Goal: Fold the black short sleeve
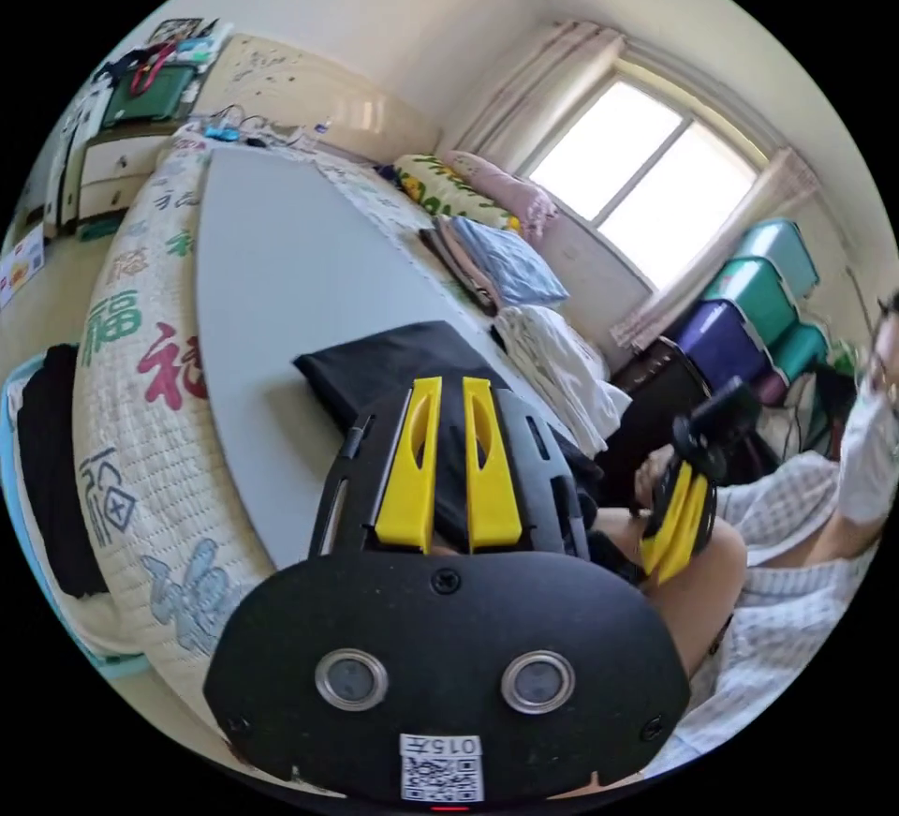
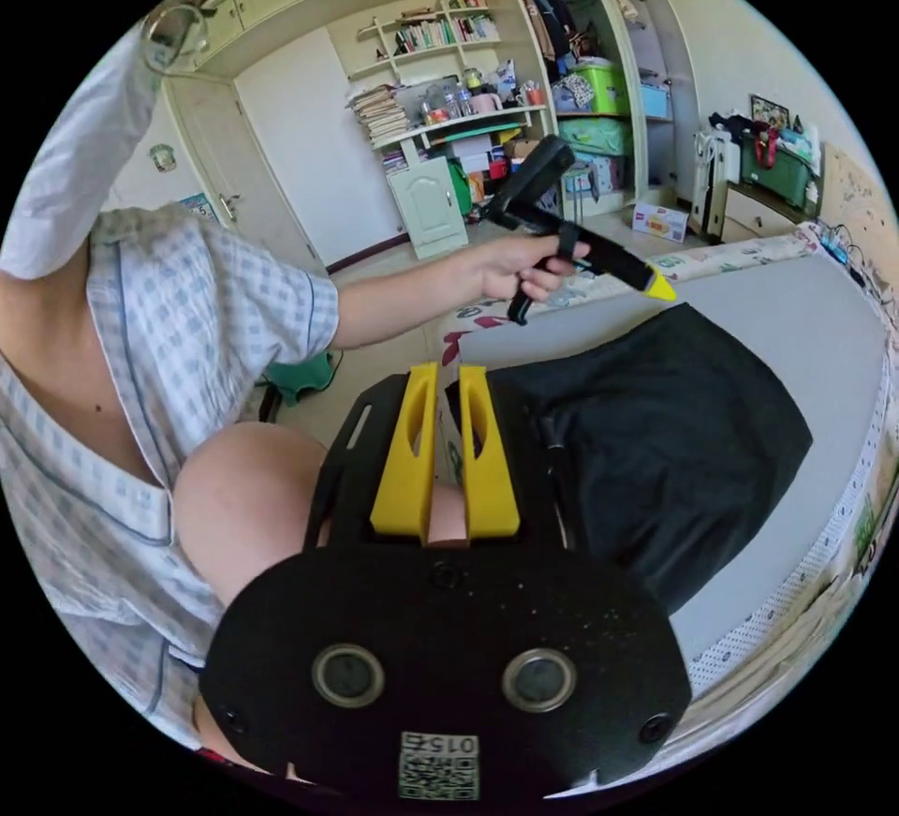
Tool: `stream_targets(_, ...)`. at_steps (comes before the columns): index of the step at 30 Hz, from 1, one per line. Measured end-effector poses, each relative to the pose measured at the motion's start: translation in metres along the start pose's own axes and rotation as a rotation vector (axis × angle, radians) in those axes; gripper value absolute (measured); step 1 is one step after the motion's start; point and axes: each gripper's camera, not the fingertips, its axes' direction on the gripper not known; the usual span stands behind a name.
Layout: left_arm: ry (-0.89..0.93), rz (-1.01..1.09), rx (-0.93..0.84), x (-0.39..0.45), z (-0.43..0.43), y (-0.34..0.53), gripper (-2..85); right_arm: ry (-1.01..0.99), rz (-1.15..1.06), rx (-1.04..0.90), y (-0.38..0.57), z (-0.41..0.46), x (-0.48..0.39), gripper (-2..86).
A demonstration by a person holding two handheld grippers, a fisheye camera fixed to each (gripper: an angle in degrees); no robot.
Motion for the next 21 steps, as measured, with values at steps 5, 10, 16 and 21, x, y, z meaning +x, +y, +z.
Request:
stream_targets(5, -0.038, 0.134, -0.103, 0.095, 0.016, 0.083, 7.5, 0.316, 0.161, -0.004, 0.06, -0.079, -0.018, 6.8)
stream_targets(10, -0.206, 0.143, -0.151, 0.146, 0.033, 0.147, 8.6, 0.516, 0.341, -0.132, 0.123, -0.094, -0.031, 10.4)
stream_targets(16, -0.378, 0.096, -0.149, 0.163, 0.037, 0.155, 0.9, 0.632, 0.422, -0.189, 0.152, -0.101, -0.049, 0.4)
stream_targets(21, -0.457, 0.111, -0.185, 0.179, 0.036, 0.157, -0.3, 0.631, 0.482, -0.156, 0.167, -0.144, -0.071, -0.9)
